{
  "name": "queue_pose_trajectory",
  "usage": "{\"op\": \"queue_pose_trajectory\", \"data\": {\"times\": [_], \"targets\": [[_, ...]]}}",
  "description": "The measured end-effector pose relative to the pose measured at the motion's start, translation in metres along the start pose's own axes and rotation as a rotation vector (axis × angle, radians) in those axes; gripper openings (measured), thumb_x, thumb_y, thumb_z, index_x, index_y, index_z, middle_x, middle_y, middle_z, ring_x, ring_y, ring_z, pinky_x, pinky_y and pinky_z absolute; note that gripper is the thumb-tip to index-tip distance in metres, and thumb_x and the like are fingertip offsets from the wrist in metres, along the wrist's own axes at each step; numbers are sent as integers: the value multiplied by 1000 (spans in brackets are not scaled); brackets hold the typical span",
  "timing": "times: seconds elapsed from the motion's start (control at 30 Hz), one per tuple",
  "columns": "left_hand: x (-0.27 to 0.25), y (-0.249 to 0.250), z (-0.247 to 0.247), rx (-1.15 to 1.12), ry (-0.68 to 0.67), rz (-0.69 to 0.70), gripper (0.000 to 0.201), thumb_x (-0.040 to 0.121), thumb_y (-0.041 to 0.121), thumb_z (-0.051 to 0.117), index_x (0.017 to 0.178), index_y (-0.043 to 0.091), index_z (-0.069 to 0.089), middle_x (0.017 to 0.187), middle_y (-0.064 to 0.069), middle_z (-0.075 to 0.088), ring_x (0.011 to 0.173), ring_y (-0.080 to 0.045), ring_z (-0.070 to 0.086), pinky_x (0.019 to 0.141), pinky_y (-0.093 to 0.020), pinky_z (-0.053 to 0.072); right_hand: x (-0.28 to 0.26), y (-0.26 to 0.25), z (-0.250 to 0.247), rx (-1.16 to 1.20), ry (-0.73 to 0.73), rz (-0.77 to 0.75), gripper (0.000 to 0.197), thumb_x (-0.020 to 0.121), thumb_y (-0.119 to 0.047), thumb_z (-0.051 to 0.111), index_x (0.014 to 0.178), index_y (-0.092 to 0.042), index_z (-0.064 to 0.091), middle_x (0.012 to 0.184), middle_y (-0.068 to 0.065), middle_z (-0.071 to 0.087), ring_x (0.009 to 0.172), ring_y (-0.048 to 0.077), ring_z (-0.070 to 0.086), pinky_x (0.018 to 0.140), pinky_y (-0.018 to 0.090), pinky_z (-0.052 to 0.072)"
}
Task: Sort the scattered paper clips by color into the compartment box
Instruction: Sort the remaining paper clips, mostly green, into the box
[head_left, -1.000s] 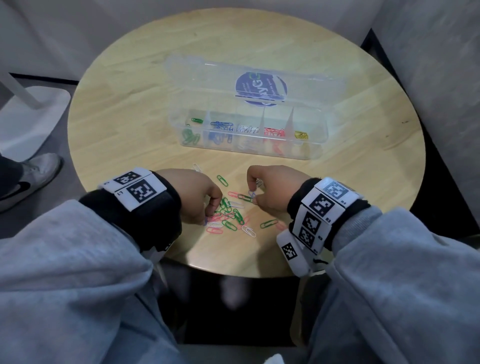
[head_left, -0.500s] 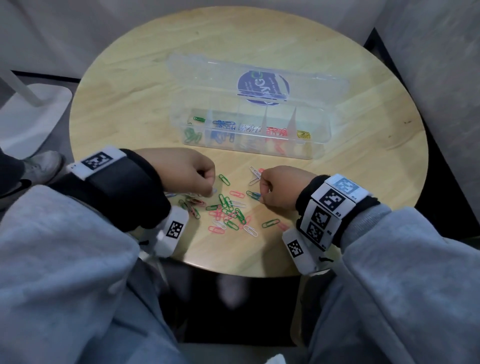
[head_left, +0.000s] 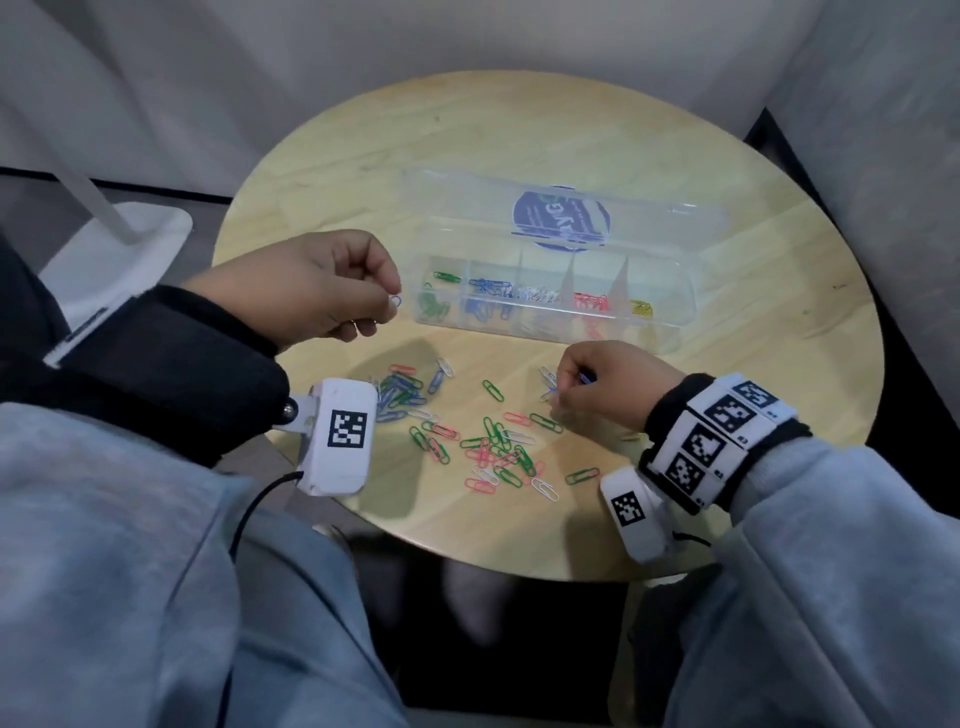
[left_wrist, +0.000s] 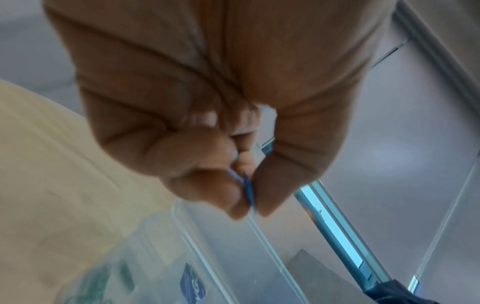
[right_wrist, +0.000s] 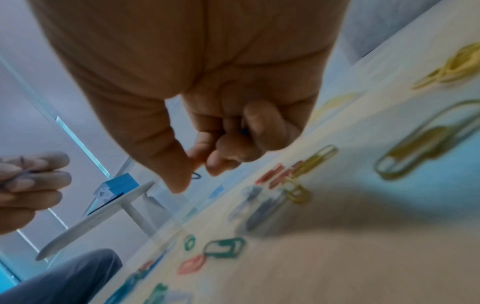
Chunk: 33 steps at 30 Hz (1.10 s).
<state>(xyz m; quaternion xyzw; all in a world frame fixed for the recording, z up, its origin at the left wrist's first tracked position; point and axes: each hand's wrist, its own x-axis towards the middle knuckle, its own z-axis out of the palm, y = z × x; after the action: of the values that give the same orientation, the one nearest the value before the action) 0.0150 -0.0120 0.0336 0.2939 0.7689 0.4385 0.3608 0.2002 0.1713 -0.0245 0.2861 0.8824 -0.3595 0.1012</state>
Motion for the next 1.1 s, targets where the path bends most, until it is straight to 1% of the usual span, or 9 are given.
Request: {"op": "queue_pose_trajectory", "data": {"times": [0.07, 0.13, 0.27, 0.47, 0.57, 0.7, 0.8, 0.93, 1.1], "targets": [[-2, -3, -8, -39, 33, -18, 19, 76, 1, 63, 78, 20, 59, 43, 11, 54, 39, 1, 50, 40, -9, 40, 0, -6, -5, 33, 15, 7, 24, 80, -16, 68, 64, -20, 51, 62, -6, 51, 54, 8, 45, 54, 19, 38], [-3, -6, -16, -55, 75, -53, 28, 87, -5, 51, 80, 19, 63, 44, 10, 52, 38, 0, 50, 40, -9, 41, 0, -12, -9, 114, 19, 22, 24, 80, -13, 68, 64, -18, 50, 58, -4, 53, 52, 12, 46, 58, 25, 40], [-1, -14, -22, -77, 120, -132, 33, 88, -7, 41, 70, 13, 61, 62, -3, 47, 34, 0, 48, 36, -9, 37, 5, -28, -5, 237, 31, -14, 27, 83, -2, 63, 69, -17, 46, 59, 2, 55, 52, 19, 50, 56, 29, 41], [14, -34, -12, 14, 32, -238, 29, 87, -3, 41, 64, 12, 50, 60, -4, 46, 39, -9, 43, 35, -12, 29, 14, -56, 13, 263, -156, -49, 35, 84, 6, 51, 87, -28, 55, 62, 1, 49, 52, 15, 46, 53, 25, 40], [18, -46, -9, 162, -63, -266, 25, 87, 2, 49, 65, 13, 47, 57, -3, 36, 48, -16, 28, 43, -19, 22, 15, -62, 14, 498, -158, 56, 35, 84, 11, 37, 76, -16, 58, 58, 6, 38, 41, 12, 39, 40, 20, 30], [12, -42, -9, 430, -76, -269, 20, 84, 15, 60, 67, 15, 50, 59, -2, 41, 52, -17, 32, 52, -25, 25, 14, -63, 11, 736, -143, 187, 32, 86, 6, 27, 67, -9, 49, 59, 5, 37, 40, 12, 38, 37, 17, 25], [8, -39, -12, 531, -8, -225, 23, 79, 21, 66, 65, 15, 48, 58, 0, 43, 54, -16, 36, 56, -27, 28, 16, -67, 7, 727, -137, 213, 32, 86, 5, 26, 67, -7, 48, 59, 6, 36, 47, 16, 39, 37, 17, 27], [14, -50, 1, 611, -32, -173, 25, 74, 25, 72, 63, 18, 50, 59, 5, 49, 56, -13, 42, 54, -25, 29, 27, -73, 8, 697, -132, 198, 32, 89, 3, 28, 66, -7, 48, 60, 5, 36, 48, 15, 39, 37, 18, 27], [18, -55, 19, 738, -68, -174, 17, 69, 24, 72, 73, 21, 55, 63, 8, 51, 58, -12, 46, 49, -21, 29, 43, -68, 21, 445, -103, 104, 26, 89, -3, 52, 67, -15, 53, 54, 5, 40, 41, 11, 39, 40, 18, 30]]}}
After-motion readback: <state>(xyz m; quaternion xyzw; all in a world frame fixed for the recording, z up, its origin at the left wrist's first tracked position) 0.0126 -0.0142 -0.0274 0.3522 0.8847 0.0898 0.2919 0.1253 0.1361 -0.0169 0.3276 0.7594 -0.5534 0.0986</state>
